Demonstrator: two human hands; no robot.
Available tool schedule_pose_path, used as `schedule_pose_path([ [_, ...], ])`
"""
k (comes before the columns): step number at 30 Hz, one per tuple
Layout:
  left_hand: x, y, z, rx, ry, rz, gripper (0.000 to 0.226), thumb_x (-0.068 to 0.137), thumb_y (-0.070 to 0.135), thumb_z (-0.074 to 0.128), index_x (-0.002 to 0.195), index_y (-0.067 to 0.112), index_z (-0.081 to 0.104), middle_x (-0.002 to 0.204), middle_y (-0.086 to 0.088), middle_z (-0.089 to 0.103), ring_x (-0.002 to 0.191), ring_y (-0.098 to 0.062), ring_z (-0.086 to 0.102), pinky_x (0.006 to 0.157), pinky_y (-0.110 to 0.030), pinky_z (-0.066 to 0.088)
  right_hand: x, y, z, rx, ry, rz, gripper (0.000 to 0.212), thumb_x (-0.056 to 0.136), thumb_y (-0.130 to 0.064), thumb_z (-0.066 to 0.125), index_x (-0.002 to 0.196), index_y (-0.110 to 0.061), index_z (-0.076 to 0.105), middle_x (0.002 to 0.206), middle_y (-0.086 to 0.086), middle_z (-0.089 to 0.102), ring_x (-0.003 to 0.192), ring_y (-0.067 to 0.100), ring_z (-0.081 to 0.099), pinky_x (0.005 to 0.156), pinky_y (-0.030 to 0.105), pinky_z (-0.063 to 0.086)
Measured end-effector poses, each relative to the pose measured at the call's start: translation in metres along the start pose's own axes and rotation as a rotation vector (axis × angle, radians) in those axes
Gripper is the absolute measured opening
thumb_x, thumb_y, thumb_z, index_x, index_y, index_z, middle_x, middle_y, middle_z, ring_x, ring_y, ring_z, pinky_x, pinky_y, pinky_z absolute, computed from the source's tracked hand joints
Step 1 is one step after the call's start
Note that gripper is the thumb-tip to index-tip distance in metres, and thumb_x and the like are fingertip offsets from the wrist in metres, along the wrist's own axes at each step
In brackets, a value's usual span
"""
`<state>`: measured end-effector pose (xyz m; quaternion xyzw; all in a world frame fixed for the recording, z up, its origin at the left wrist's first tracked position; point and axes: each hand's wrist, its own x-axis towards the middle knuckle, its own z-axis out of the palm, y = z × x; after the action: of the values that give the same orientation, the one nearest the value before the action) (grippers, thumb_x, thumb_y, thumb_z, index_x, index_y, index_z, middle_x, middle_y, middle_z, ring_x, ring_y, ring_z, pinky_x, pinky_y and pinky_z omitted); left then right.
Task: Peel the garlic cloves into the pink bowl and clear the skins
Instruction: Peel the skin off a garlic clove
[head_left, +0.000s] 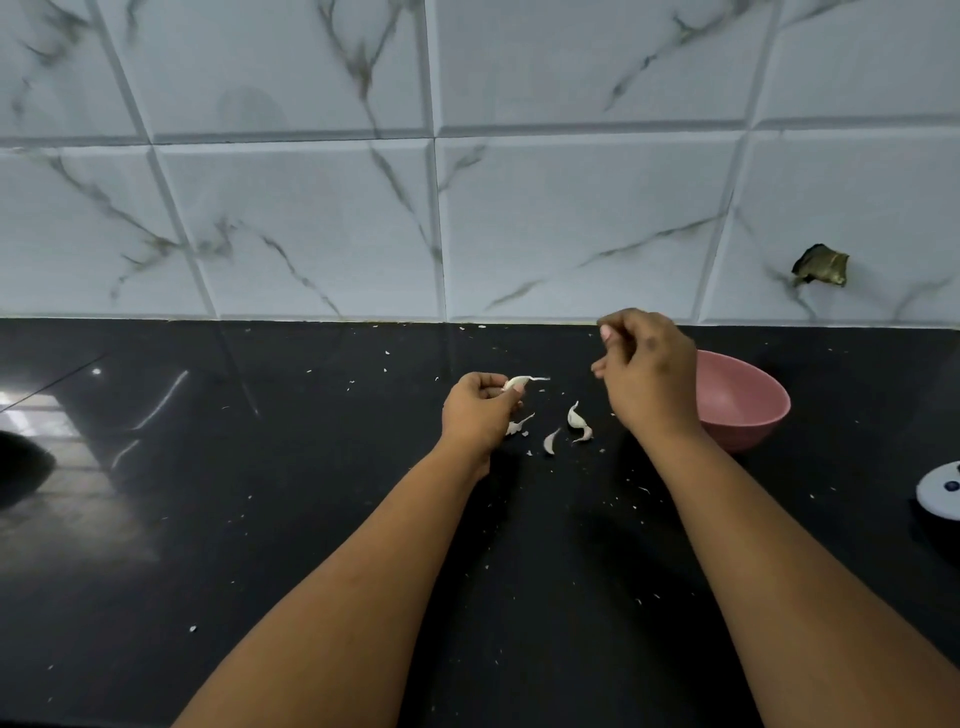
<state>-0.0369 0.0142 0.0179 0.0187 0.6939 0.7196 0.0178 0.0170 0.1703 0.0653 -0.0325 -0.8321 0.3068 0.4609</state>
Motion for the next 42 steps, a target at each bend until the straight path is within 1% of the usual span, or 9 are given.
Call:
schedule_pose_path([
  [4,-0.004,0.0,0.0,0.017,-0.009,0.025,0.025,0.08,0.023,0.08,0.093,0.012,0.062,0.078,-0.001,0.068,0.071,-0.01,0.067,0.071,-0.032,0.056,-0.009,-0.006,0.009,0.11,-0.013,-0.005,0.009,0.09,-0.007,0.059,0.093,-0.008,0.068,0.09,0.01,0.063,0.066,0.017,0.064,0.069,0.033,0.055],
  [8,-0.007,0.002,0.002,-0.053,-0.05,0.059,0.014,0.083,0.016,0.076,0.089,0.007,0.067,0.076,-0.004,0.071,0.07,-0.012,0.069,0.071,-0.029,0.057,-0.023,-0.008,0.025,0.051,-0.24,-0.007,0.017,0.091,-0.013,0.062,0.105,-0.011,0.07,0.101,0.005,0.062,0.084,0.011,0.055,0.074,0.014,0.038],
  [11,-0.007,0.002,0.001,-0.074,-0.08,0.093,0.004,0.088,0.011,0.069,0.089,0.007,0.07,0.083,-0.008,0.074,0.079,-0.016,0.071,0.076,-0.029,0.057,-0.029,-0.01,0.029,0.101,-0.347,0.084,0.015,0.089,-0.017,0.067,0.102,-0.016,0.072,0.092,-0.005,0.065,0.077,0.005,0.058,0.068,0.002,0.039],
  [14,-0.009,0.004,0.002,-0.109,-0.129,0.101,0.009,0.092,0.008,0.063,0.094,0.005,0.071,0.091,-0.013,0.074,0.087,-0.019,0.072,0.08,-0.028,0.057,-0.028,-0.007,0.031,0.21,-0.321,0.207,0.006,0.084,-0.017,0.073,0.089,-0.02,0.074,0.078,-0.009,0.07,0.071,0.003,0.065,0.069,0.014,0.05],
  [18,-0.013,0.008,0.007,-0.161,-0.18,0.064,0.018,0.098,0.01,0.054,0.101,0.002,0.069,0.099,-0.018,0.072,0.093,-0.027,0.069,0.087,-0.032,0.056,-0.026,-0.005,0.033,0.317,-0.259,0.352,0.016,0.088,-0.012,0.066,0.088,-0.028,0.07,0.085,0.0,0.073,0.075,0.014,0.071,0.073,0.03,0.057],
  [23,-0.016,0.005,0.004,0.068,-0.185,0.189,0.023,0.085,0.031,0.074,0.102,0.017,0.069,0.093,-0.004,0.073,0.084,-0.018,0.069,0.079,-0.035,0.058,-0.025,-0.004,0.032,0.326,-0.277,0.412,0.016,0.089,-0.015,0.064,0.085,-0.028,0.072,0.088,-0.004,0.073,0.083,0.013,0.07,0.079,0.031,0.057],
  [27,-0.015,0.006,0.0,0.118,-0.164,0.234,0.016,0.081,0.024,0.078,0.09,0.013,0.071,0.081,-0.008,0.073,0.071,-0.016,0.067,0.076,-0.041,0.059,-0.027,-0.005,0.033,0.454,-0.324,0.521,0.011,0.09,-0.012,0.065,0.086,-0.018,0.073,0.089,0.001,0.073,0.081,0.011,0.071,0.077,0.024,0.058],
  [34,-0.014,0.007,-0.003,0.162,-0.188,0.23,0.007,0.083,0.009,0.075,0.086,0.006,0.069,0.079,-0.012,0.074,0.075,-0.024,0.073,0.079,-0.043,0.06,-0.027,-0.011,0.027,0.646,-0.375,0.6,0.007,0.089,-0.002,0.065,0.089,-0.006,0.07,0.079,0.006,0.07,0.069,0.007,0.065,0.06,0.009,0.049],
  [42,-0.011,0.013,-0.007,0.06,-0.268,0.209,0.004,0.088,0.0,0.067,0.085,0.002,0.07,0.076,-0.009,0.073,0.068,-0.014,0.071,0.066,-0.021,0.055,-0.024,-0.011,0.027,0.672,-0.384,0.631,0.008,0.088,0.001,0.064,0.087,-0.005,0.07,0.078,0.008,0.071,0.064,0.006,0.066,0.061,0.011,0.052],
])
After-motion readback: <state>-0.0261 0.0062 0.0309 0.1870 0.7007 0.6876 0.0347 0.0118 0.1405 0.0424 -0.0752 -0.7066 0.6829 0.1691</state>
